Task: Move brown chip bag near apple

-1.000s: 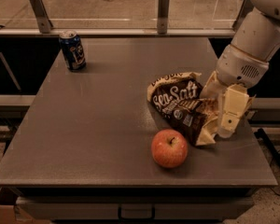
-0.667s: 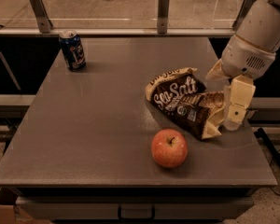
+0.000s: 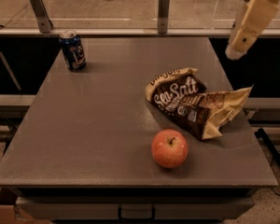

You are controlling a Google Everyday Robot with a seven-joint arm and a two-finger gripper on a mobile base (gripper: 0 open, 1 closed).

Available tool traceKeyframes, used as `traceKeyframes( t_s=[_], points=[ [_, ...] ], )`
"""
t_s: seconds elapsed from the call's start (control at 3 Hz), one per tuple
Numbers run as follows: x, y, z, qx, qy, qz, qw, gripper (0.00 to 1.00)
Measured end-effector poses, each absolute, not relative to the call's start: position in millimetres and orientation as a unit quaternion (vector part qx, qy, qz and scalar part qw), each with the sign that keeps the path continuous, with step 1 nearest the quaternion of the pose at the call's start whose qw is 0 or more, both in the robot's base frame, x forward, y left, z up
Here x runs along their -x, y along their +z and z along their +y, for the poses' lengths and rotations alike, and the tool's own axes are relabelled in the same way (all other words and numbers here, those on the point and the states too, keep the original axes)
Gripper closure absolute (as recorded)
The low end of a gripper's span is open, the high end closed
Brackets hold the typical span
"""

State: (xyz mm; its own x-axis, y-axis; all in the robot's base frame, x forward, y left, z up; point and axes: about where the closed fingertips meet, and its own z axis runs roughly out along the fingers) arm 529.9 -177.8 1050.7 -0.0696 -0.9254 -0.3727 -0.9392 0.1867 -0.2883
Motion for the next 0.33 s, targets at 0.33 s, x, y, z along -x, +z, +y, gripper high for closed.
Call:
traceKeyframes(
  t_s=[0.33],
  points=[
    [-538.1,1110.2,-159.1,0.609,0.0,0.712,0.35,0.0]
  ],
)
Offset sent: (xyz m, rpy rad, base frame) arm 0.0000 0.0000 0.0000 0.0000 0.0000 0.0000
